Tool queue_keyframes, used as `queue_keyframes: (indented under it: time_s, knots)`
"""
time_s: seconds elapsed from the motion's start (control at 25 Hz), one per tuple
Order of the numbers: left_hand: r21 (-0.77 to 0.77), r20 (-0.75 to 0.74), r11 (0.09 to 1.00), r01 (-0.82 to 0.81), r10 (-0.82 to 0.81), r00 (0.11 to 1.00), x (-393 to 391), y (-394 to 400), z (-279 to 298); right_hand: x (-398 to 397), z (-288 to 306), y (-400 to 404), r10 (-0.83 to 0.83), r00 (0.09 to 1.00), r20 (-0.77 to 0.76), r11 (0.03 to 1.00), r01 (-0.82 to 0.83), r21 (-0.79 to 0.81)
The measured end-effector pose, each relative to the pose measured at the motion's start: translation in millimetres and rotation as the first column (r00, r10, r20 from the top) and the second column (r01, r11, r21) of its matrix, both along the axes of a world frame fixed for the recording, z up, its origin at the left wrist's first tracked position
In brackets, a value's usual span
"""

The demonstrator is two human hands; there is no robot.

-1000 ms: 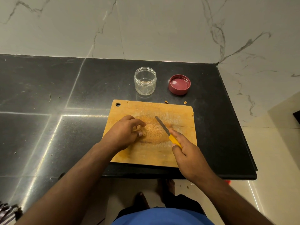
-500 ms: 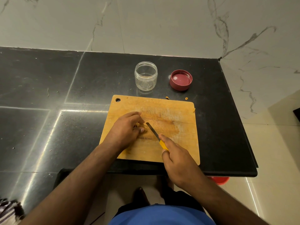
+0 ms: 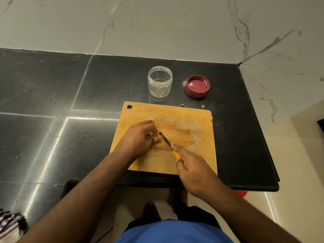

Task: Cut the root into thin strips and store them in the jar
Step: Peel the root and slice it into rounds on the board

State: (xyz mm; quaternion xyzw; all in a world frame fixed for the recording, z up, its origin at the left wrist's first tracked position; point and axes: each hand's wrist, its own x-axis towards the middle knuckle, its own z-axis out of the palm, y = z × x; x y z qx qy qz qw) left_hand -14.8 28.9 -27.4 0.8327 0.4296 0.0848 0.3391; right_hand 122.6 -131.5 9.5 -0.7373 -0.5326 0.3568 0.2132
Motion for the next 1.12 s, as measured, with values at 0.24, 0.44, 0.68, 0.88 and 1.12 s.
queue_keyframes:
  time_s: [0.24, 0.44, 0.68, 0.88, 1.12]
  knots:
    - [0.009, -0.024, 1.000, -0.022, 0.022, 0.999, -0.1, 0.0, -0.2, -5.0, 1.4, -16.6, -0.017, 0.999, -0.044, 1.000, 0.016, -0.013]
    - [0.011, -0.014, 0.999, -0.033, 0.033, 0.999, -0.2, -0.8, -0.5, 11.8, 3.1, -25.8, -0.070, 0.952, 0.298, 0.990, 0.030, 0.136]
    - [-0.005, -0.023, 0.998, -0.067, 0.067, 0.998, -1.3, -2.2, 1.2, 31.4, 2.6, -19.8, -0.064, 0.986, 0.153, 0.993, 0.048, 0.110]
    - [-0.006, -0.073, 0.987, -0.158, 0.157, 0.985, -7.1, 9.2, 2.4, 37.2, -3.0, -22.5, 0.033, 0.992, 0.124, 0.999, -0.035, 0.020]
    - [-0.072, -0.114, 0.990, -0.123, 0.114, 0.987, -9.7, 12.0, 8.3, 43.0, -5.3, -21.6, -0.141, 0.979, 0.146, 0.985, 0.124, 0.119]
